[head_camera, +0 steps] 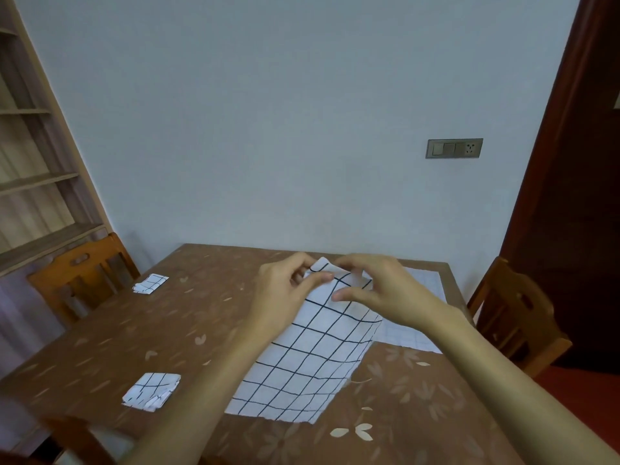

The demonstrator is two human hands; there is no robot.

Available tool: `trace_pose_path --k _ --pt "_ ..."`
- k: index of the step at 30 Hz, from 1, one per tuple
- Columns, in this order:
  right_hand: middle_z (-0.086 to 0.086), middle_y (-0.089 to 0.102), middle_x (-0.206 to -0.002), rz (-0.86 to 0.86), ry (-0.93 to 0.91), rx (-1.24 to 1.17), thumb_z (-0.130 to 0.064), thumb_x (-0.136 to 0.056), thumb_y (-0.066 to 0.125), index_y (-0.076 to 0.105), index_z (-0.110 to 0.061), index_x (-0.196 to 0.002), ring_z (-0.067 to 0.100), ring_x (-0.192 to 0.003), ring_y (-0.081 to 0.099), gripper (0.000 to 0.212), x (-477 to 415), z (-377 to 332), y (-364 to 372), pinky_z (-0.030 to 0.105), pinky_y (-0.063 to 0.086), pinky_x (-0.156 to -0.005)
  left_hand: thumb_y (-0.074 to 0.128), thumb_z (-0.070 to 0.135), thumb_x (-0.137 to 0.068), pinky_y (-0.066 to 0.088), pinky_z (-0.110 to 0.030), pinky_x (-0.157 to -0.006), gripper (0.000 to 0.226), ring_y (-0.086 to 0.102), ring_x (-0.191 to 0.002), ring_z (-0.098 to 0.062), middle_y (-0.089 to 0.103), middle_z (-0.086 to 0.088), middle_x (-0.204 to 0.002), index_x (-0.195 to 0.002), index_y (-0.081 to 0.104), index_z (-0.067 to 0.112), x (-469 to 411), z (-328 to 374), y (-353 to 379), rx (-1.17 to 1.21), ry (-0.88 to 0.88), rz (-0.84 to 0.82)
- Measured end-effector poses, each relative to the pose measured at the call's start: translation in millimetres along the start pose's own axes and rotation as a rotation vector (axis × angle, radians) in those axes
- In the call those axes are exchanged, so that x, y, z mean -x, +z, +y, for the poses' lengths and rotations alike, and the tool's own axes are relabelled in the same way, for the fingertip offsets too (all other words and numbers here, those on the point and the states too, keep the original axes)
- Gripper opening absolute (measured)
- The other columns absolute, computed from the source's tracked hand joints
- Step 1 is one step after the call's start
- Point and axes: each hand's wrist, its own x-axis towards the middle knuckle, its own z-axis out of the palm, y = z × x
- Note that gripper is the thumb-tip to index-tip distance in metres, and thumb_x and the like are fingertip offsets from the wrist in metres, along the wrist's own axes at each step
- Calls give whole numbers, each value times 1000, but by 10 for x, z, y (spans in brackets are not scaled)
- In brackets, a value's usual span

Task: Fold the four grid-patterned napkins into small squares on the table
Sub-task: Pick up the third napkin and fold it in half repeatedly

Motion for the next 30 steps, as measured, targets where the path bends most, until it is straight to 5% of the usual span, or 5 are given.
trace_pose_path --k 2,8,15,23,30 --pt "0 70 -84 14 -12 14 -35 -88 72 72 -20 -95 14 -82 61 17 -54 8 48 31 50 -75 83 23 -82 38 -19 -57 9 47 -56 -15 65 -10 -66 -84 77 17 8 24 14 -1 29 3" --pt "3 58 -61 71 -15 -13 -32 -90 72 73 -17 -87 11 -57 45 16 -36 21 1 18 35 -55 88 16 -75 50 -21 -66 12 66 -69 -9 75 7 -75 -79 77 18 105 -110 -49 87 -103 33" --pt "-9 48 -52 137 20 -99 -30 -90 73 58 -47 -63 9 -51 40 35 -29 16 -45 15 31 -52 82 20 -82 53 -15 -76 14 71 -83 -3 76 16 -89 -91 75 27 165 -199 -151 114 -137 -44" --pt "-8 70 -76 203 68 -64 -42 -81 78 69 -34 -90 9 -72 61 14 -69 -15 -190 25 48 -68 84 17 -81 56 -44 -67 13 66 -68 -26 73 -11 -76 -85 74 11 109 -132 0 185 -180 -119" --pt "-10 66 -114 384 416 -374 -49 -57 91 47 -39 -131 4 -107 61 86 345 417 -240 25 48 -90 83 9 -79 60 -35 -85 17 76 -91 -25 80 -7 -94 -94 77 6 -75 -119 -175 298 -209 19"
